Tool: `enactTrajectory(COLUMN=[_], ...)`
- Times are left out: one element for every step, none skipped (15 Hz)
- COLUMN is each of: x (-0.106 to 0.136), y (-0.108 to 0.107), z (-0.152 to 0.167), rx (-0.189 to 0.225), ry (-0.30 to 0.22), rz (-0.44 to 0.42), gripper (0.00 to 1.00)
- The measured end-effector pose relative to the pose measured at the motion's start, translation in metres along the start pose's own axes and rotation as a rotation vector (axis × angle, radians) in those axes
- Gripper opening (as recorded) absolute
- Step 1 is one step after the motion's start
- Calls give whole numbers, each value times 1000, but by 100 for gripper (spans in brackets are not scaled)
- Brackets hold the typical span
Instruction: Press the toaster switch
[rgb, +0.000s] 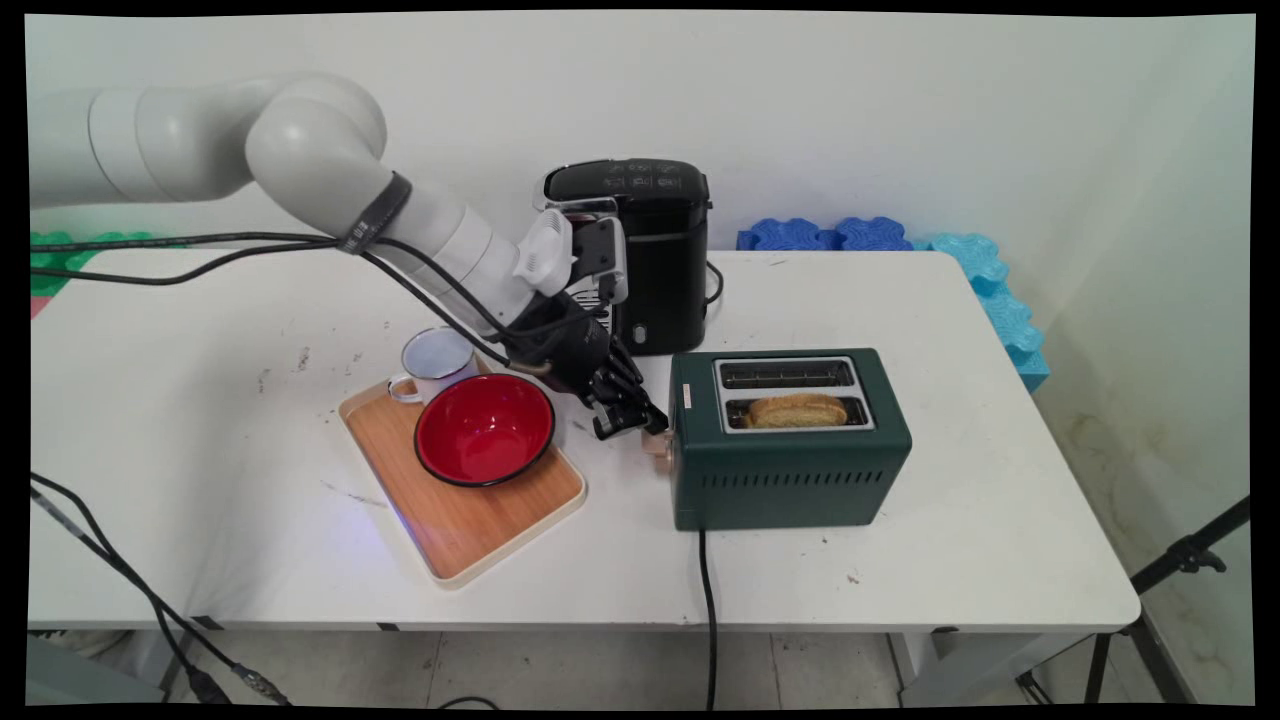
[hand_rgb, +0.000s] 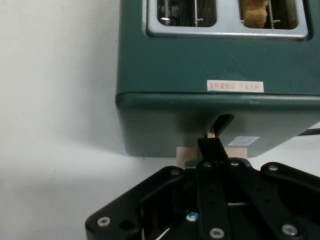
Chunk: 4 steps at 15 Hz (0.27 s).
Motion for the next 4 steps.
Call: enactTrajectory(x=[-1,-2,-3,-4], y=[0,0,0,0], z=[1,2,2,3], rx=[0,1,1,1], ry=[2,4,5,7], rz=[-2,-4,-5,-6], gripper=[0,0,0,0])
